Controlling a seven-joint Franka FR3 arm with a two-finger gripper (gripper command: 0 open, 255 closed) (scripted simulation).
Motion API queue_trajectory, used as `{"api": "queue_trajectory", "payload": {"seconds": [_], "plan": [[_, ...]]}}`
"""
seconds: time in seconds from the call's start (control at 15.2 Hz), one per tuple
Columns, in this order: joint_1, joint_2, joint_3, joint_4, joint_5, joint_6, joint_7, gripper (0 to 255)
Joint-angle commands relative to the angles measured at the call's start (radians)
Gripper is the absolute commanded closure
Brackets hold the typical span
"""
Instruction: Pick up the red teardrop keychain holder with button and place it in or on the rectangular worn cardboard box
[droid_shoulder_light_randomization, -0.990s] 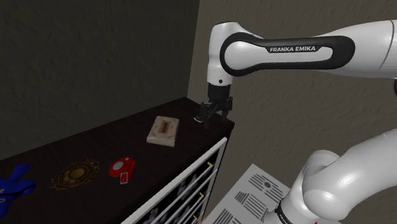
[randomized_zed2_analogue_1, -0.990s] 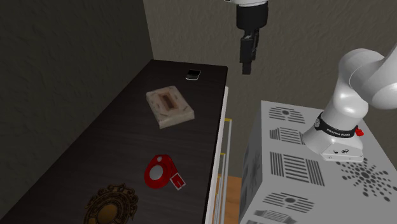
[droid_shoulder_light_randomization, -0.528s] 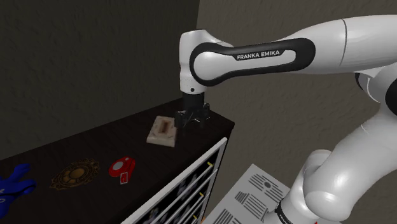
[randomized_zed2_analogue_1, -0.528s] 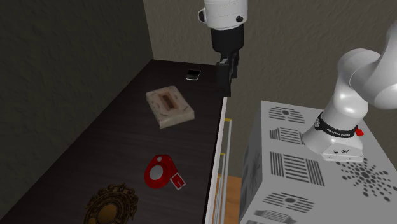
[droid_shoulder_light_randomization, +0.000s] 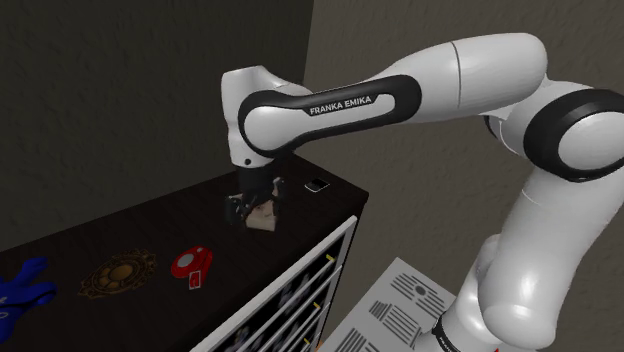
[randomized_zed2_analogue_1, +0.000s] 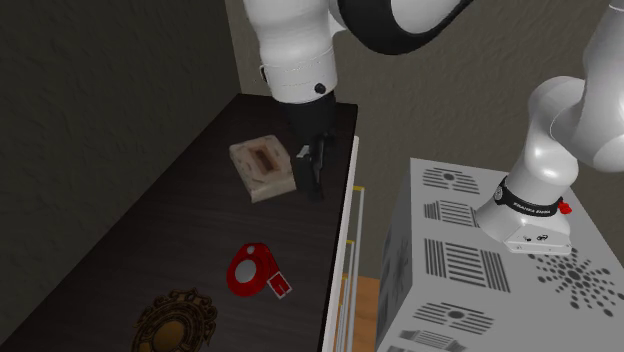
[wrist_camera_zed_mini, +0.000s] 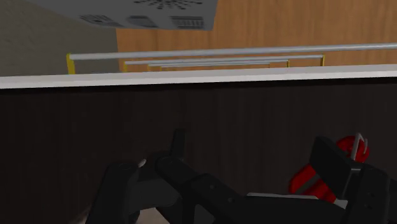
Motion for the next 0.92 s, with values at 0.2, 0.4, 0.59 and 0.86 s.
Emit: {"api": "queue_trajectory", "payload": {"seconds": [0.2, 0.4, 0.59, 0.86], "plan": [[0.059, 0.196, 0.027, 0.185, -0.057, -0.012, 0.072, 0], [0.104, 0.320, 0.033, 0.318, -0.093, -0.036, 0.108, 0], [0.157, 0.452, 0.033, 0.475, -0.128, -0.075, 0.136, 0], [0.189, 0.533, 0.029, 0.552, -0.146, -0.078, 0.149, 0]]}}
